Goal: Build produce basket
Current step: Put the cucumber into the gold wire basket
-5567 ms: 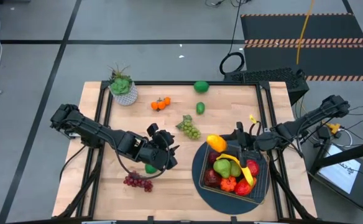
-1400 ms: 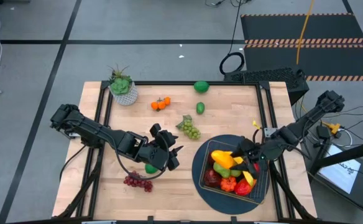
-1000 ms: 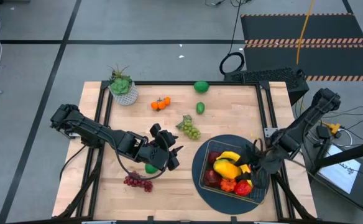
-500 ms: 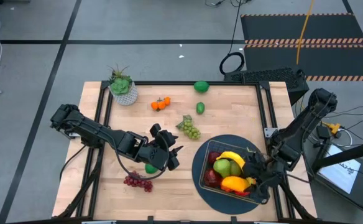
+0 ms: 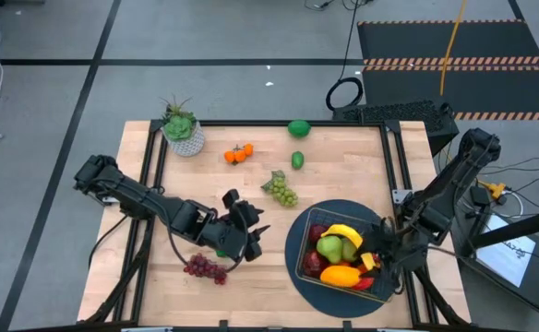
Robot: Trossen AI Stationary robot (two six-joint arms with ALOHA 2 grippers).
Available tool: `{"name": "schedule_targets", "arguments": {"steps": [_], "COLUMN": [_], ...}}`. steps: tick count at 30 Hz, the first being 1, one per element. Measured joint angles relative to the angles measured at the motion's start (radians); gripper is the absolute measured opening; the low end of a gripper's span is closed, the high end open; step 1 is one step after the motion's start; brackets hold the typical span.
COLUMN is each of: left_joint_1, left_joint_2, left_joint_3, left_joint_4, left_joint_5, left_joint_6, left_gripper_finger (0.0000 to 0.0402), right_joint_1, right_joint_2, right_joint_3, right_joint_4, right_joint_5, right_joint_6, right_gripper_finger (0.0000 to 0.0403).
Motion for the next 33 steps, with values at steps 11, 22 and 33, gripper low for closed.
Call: {"name": "schedule_targets", "arguments": {"steps": [11,22,33], "left_joint_1": [-0.127,-0.207,-0.242], "left_joint_2": [0.0,0.001,0.001], "left_joint_3": [-0.076,-0.195,-0.229], "left_joint_4": [-0.015,-0.011,-0.206], "left_joint_5": [-0.04,-0.069,-0.059], "left_joint_6": [-0.068,-0.218,-0.2], "left_gripper_finger": [0.0207,0.0207,0.0239], "right_joint_1": [0.0,0.002,0.002], "right_joint_2": [-0.047,0.111,0.147], "right_joint_3": [-0.001,-0.001,-0.002], "right_joint_4": [0.088,0.448,0.506], "right_joint_5": [0.392,0.473,0.472], "right_joint_6": [-0.185,-0.485,-0.547], "right_gripper_finger": [0.0268,0.0229,0.0189]}}
